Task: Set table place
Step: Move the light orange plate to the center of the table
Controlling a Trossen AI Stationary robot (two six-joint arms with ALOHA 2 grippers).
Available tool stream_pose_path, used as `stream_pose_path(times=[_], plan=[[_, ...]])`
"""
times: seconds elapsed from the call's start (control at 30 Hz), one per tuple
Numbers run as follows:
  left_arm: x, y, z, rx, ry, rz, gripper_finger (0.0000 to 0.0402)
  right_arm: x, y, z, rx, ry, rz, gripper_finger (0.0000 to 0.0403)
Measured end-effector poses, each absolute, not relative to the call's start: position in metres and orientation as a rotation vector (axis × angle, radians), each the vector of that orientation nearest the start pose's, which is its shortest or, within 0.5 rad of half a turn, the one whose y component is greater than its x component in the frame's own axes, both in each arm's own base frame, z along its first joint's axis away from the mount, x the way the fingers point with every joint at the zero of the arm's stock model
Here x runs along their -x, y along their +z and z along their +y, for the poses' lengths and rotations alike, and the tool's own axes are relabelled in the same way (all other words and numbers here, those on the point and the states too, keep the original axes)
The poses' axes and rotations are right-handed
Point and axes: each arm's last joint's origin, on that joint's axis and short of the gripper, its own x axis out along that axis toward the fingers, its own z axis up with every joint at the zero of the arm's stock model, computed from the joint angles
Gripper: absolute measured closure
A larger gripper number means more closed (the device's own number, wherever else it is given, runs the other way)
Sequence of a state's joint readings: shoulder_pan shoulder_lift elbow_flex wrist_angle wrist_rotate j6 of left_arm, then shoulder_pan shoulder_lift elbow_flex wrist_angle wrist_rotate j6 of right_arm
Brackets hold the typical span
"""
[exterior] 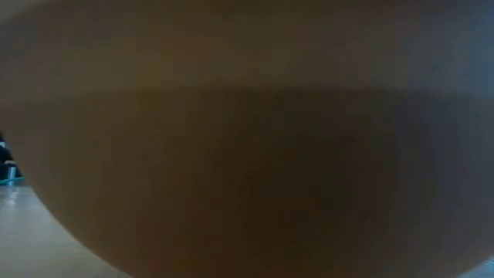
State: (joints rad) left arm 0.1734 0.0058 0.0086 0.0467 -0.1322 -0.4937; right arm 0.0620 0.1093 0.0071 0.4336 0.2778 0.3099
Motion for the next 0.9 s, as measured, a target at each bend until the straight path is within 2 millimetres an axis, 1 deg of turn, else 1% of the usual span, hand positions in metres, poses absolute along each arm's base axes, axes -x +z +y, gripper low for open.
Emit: stream_pose_path(times=[0.17,0.27,0.3,0.37,0.47,0.53,0.63,0.7,0.9], plan=[[-0.095,0.174,0.019,0.434,0.267,-0.154,0.04,-0.097,0.201,-0.002,-0.366,-0.166,-0.394,0.0393],[-0.095,0.177,0.019,0.395,0.264,-0.176,0.0396,-0.096,0.202,-0.004,-0.361,-0.216,-0.404,0.0393],[-0.095,0.178,0.019,0.402,0.262,-0.184,0.0395,-0.096,0.202,-0.004,-0.355,-0.23,-0.405,0.0393],[-0.095,0.178,0.019,0.472,0.244,-0.187,0.0393,-0.096,0.202,-0.004,-0.358,-0.237,-0.407,0.0393],[-0.095,0.174,0.018,0.56,0.205,-0.149,0.0393,-0.095,0.205,-0.004,-0.389,-0.229,-0.447,0.0393],[-0.096,0.171,0.017,0.566,0.192,-0.116,0.0396,-0.093,0.208,-0.005,-0.404,-0.234,-0.48,0.0393],[-0.096,0.167,0.017,0.571,0.179,-0.066,0.04,-0.091,0.212,-0.005,-0.489,-0.194,-0.54,0.0393],[-0.096,0.167,0.016,0.568,0.148,-0.058,0.04,-0.091,0.213,-0.005,-0.51,-0.189,-0.556,0.0393],[-0.096,0.167,0.015,0.516,0.137,-0.052,0.0388,-0.089,0.213,-0.009,-0.563,-0.316,-0.591,0.0393]])
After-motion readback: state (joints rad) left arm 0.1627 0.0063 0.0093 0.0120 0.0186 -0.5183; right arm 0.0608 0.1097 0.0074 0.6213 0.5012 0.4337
